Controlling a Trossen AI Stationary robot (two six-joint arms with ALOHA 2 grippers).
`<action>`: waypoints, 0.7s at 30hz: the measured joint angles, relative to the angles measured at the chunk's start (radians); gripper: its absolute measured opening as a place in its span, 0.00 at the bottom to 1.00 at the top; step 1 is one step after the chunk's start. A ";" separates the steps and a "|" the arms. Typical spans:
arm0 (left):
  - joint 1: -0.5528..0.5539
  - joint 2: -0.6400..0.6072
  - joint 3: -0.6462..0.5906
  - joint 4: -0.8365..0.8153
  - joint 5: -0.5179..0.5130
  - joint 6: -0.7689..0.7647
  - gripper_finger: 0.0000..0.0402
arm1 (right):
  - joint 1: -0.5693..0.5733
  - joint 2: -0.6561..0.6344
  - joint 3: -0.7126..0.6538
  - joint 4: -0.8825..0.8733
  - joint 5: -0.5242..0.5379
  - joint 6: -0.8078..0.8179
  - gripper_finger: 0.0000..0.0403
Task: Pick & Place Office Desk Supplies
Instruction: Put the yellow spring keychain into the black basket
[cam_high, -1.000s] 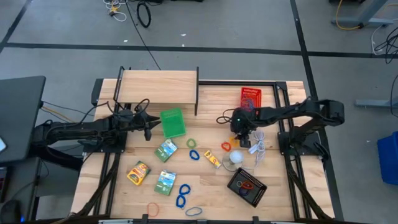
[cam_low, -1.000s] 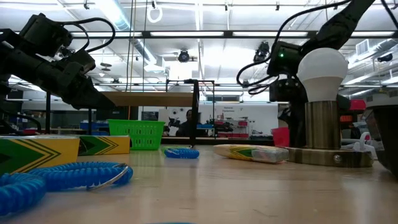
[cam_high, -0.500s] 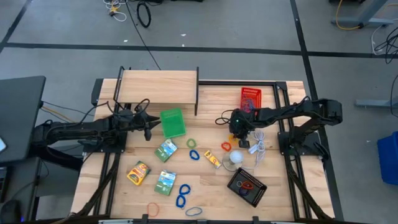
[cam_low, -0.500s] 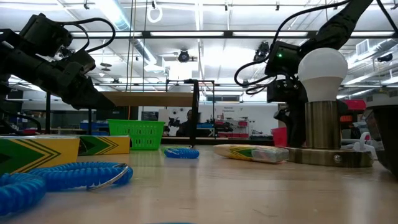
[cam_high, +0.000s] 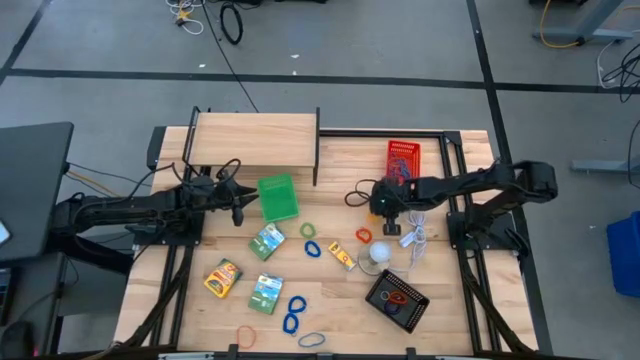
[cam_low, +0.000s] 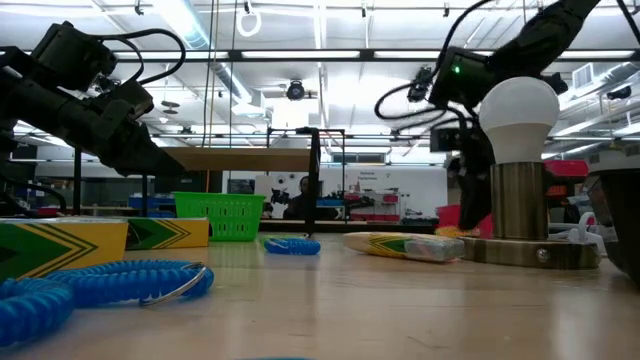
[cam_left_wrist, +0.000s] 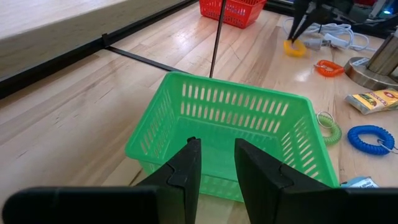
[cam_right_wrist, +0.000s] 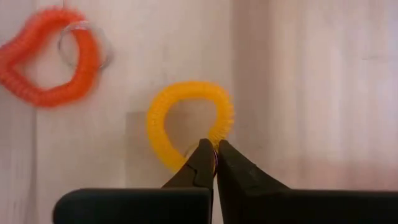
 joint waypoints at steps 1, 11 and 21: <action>0.000 0.000 0.000 0.000 0.000 0.000 0.26 | 0.004 -0.012 0.006 -0.014 0.016 0.000 0.01; 0.000 0.000 0.000 0.000 0.000 0.000 0.26 | 0.080 -0.151 0.072 -0.055 0.197 -0.008 0.00; 0.000 0.000 0.000 0.000 0.000 -0.001 0.26 | 0.246 -0.297 0.277 -0.216 0.257 0.008 0.00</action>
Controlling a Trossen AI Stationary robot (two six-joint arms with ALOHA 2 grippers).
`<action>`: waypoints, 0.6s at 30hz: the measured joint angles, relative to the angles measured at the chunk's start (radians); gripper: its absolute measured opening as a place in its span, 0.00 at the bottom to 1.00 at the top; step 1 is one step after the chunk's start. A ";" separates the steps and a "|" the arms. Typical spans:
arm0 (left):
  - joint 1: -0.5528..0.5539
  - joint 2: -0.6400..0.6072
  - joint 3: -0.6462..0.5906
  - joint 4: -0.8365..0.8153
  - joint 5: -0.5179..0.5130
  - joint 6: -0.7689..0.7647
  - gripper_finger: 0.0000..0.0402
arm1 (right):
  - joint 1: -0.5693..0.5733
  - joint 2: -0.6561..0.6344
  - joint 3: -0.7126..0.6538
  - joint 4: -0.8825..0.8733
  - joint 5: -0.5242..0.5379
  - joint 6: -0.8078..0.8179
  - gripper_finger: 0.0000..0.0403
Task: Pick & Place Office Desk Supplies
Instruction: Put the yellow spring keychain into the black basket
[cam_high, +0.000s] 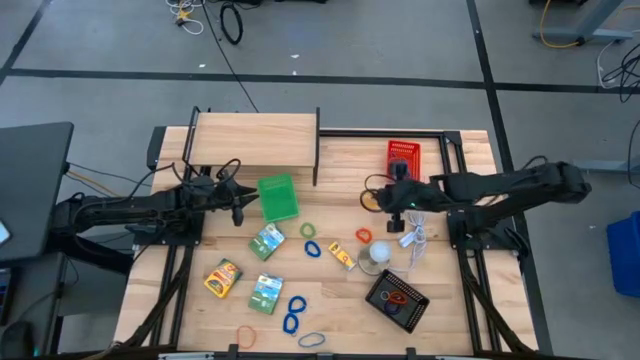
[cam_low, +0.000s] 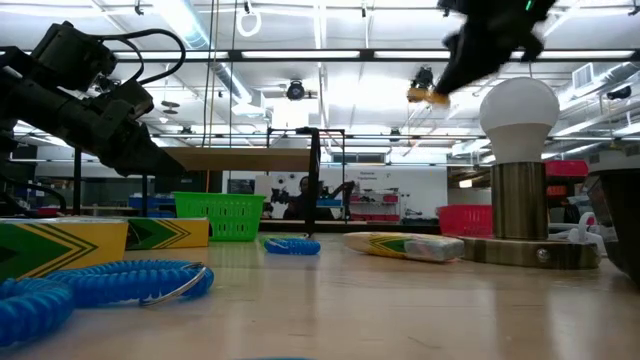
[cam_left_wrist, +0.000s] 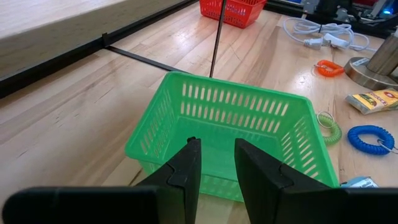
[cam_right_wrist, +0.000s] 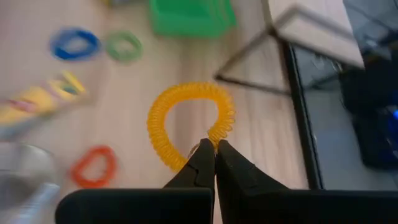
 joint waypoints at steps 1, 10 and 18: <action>0.000 0.000 0.000 0.000 0.000 0.000 0.26 | 0.026 -0.005 0.025 -0.020 -0.014 0.011 0.00; 0.000 0.000 0.000 0.000 0.000 0.000 0.26 | 0.272 -0.006 0.121 -0.135 -0.133 0.259 0.00; 0.000 0.000 0.000 -0.003 0.000 0.000 0.26 | 0.478 0.096 0.119 -0.168 -0.140 0.581 0.00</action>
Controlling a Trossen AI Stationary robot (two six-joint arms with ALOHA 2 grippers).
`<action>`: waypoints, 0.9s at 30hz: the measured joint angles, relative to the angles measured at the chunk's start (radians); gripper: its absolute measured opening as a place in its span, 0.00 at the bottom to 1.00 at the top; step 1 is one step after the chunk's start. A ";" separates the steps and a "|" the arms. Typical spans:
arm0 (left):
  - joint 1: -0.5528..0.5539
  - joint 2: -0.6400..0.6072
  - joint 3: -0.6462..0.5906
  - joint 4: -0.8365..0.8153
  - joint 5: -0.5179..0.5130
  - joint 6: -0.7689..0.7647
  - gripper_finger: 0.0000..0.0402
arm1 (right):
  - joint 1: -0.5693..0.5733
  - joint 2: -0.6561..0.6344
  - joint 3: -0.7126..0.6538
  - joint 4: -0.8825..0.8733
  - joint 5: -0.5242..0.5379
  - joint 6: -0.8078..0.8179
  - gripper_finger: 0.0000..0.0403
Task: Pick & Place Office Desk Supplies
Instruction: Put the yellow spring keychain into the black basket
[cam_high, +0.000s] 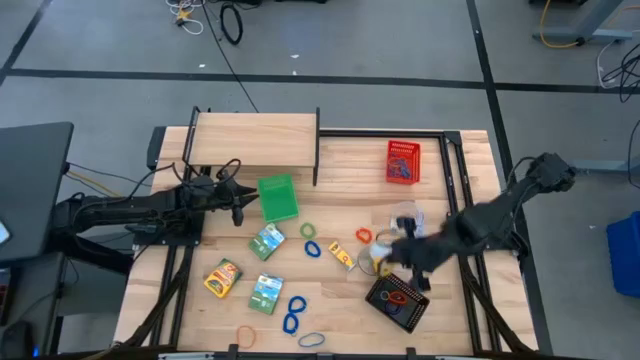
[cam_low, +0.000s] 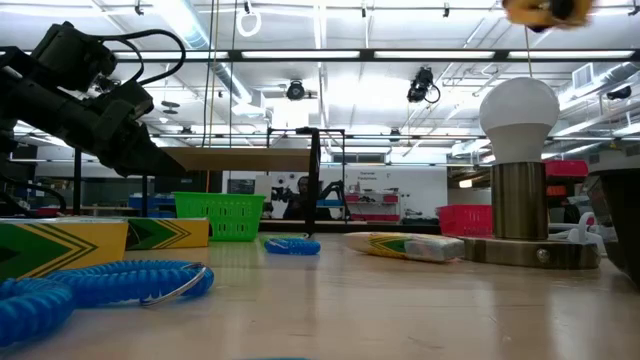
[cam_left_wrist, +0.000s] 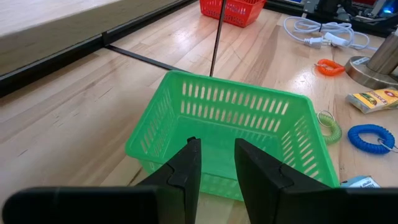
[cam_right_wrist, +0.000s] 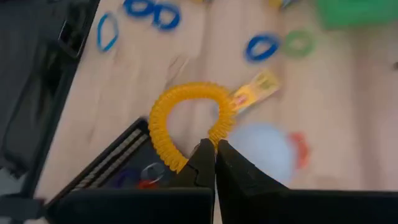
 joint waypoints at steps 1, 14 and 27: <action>0.000 0.000 0.000 0.000 0.000 0.000 0.26 | 0.022 0.028 -0.004 0.001 -0.009 0.032 0.00; 0.000 0.001 0.000 0.080 0.163 0.000 0.26 | 0.166 0.305 -0.005 0.077 -0.137 0.266 0.00; -0.101 0.148 0.000 0.355 0.262 0.037 0.27 | 0.142 0.383 -0.005 0.032 -0.193 0.370 0.28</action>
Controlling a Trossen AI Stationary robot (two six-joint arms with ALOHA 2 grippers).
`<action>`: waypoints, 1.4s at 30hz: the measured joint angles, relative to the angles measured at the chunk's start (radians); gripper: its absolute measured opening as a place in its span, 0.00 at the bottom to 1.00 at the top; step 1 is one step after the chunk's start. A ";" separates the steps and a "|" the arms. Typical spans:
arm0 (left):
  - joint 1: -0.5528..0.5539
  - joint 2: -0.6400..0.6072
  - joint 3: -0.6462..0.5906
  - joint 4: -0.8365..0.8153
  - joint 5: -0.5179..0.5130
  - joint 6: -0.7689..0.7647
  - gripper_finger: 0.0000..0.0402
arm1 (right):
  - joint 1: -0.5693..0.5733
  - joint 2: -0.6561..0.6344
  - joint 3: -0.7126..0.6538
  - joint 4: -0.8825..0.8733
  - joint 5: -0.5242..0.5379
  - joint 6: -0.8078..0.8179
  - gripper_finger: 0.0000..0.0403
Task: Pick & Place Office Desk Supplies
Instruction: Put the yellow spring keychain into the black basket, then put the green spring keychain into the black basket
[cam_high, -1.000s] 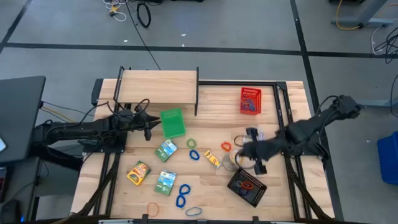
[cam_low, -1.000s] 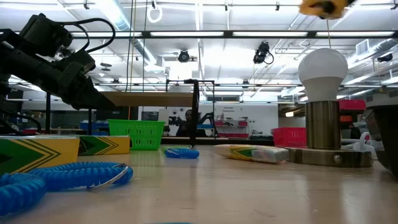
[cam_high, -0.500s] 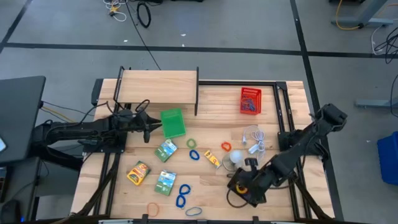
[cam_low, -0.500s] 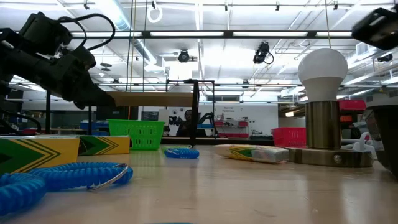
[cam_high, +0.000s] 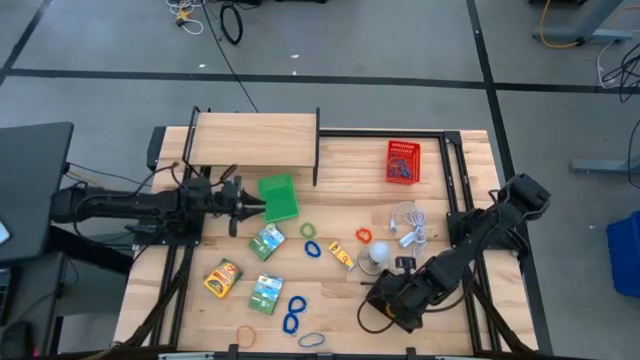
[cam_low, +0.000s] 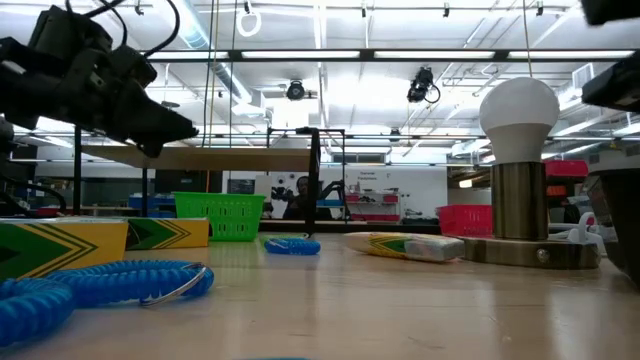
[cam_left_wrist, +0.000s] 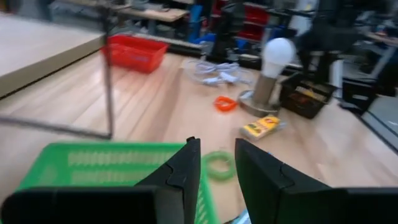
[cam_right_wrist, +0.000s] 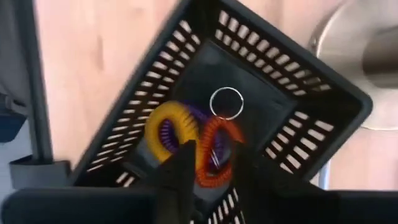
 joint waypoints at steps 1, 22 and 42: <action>-0.017 0.022 0.001 0.028 0.000 0.010 0.28 | -0.003 0.002 0.000 -0.008 0.000 0.000 0.31; -0.302 0.824 0.600 -0.287 -0.165 0.227 0.61 | 0.014 -0.001 0.000 0.003 0.052 -0.008 0.42; -0.283 1.195 0.952 -0.751 -0.278 0.423 0.60 | 0.033 -0.002 0.153 -0.008 0.044 -0.139 0.35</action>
